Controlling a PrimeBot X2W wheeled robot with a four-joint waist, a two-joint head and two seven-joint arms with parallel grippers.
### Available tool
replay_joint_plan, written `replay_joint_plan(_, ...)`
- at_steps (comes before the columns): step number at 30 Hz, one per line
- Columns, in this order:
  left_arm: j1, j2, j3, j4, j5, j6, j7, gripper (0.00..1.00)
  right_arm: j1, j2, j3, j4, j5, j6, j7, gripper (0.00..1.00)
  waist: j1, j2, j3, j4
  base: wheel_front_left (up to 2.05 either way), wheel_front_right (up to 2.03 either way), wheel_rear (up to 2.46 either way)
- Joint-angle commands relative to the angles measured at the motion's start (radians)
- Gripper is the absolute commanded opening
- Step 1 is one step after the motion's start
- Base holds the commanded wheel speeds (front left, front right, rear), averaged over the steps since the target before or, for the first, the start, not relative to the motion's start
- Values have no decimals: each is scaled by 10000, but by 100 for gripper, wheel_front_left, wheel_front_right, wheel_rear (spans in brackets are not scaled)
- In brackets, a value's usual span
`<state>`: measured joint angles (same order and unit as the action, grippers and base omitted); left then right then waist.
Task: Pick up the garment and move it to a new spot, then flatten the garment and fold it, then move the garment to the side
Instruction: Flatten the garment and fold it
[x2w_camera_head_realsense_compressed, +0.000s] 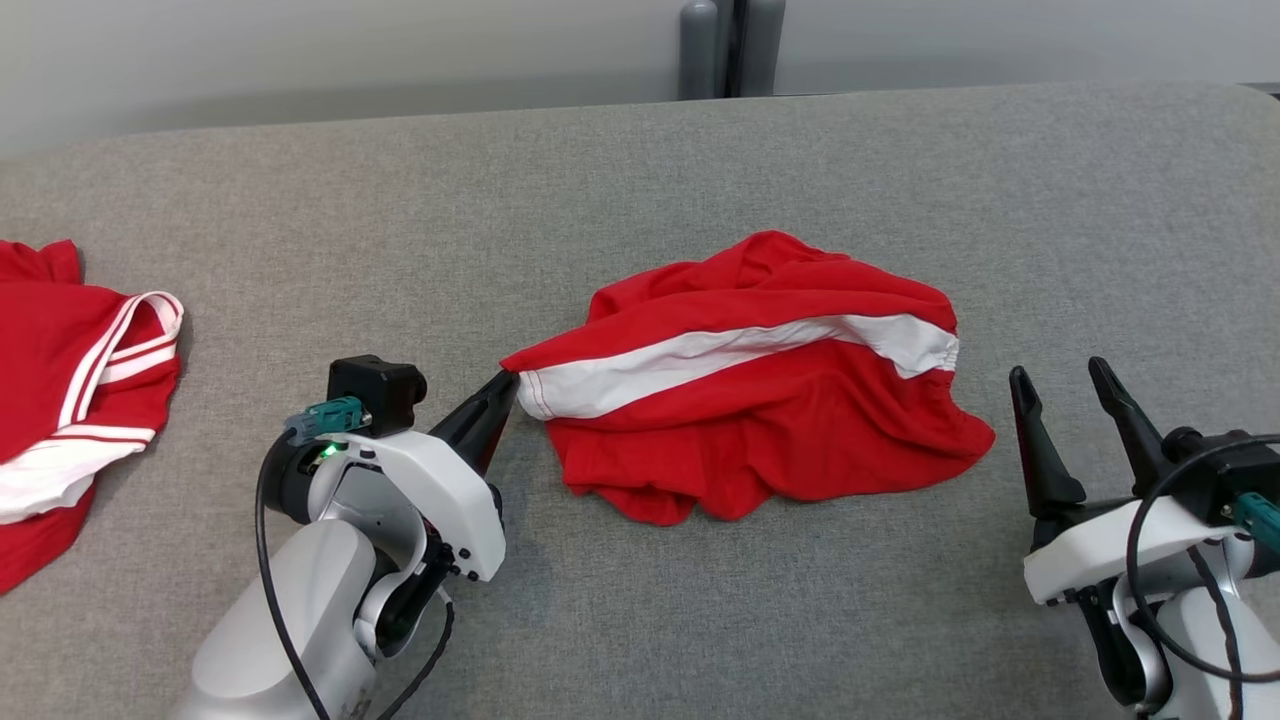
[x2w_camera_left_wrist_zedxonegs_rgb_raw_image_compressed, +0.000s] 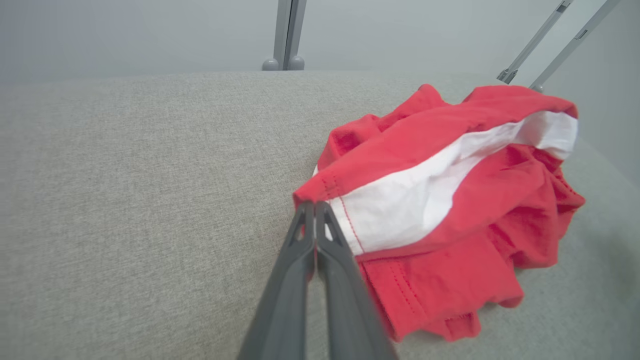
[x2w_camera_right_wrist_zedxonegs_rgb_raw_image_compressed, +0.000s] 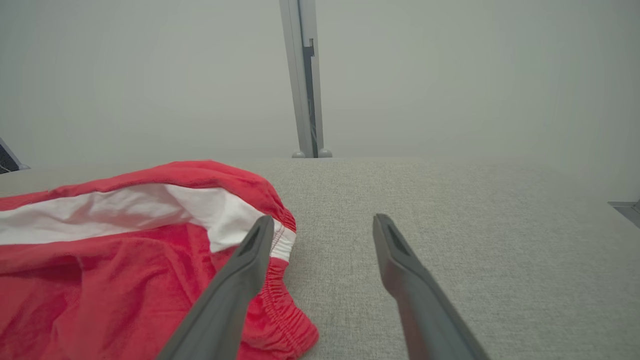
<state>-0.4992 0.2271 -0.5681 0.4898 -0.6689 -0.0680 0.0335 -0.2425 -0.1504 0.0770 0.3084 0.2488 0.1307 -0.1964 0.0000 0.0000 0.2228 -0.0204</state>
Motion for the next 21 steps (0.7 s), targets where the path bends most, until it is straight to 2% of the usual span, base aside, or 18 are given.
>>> replay_joint_plan(1, 27, 50, -36, -101, 50, 67, -14, 0, -251, -182, 203, 264, 179, 2, 65, 100, 0, 0, 57, 86, 0, 0, 0)
replay_joint_plan(20, -281, -37, -358, -143, 221, 50, -151, 0, -2523, -1100, 3083, 2945, 2712, 2, 78, 100, 0, 0, 791, 681, 0, 0, 0)
replay_joint_plan(21, -290, -32, -359, -131, 219, 49, -150, 0, -2602, -1115, 3239, 3005, 2884, 2, 48, 83, 0, 0, 809, 694, 0, 0, 0)
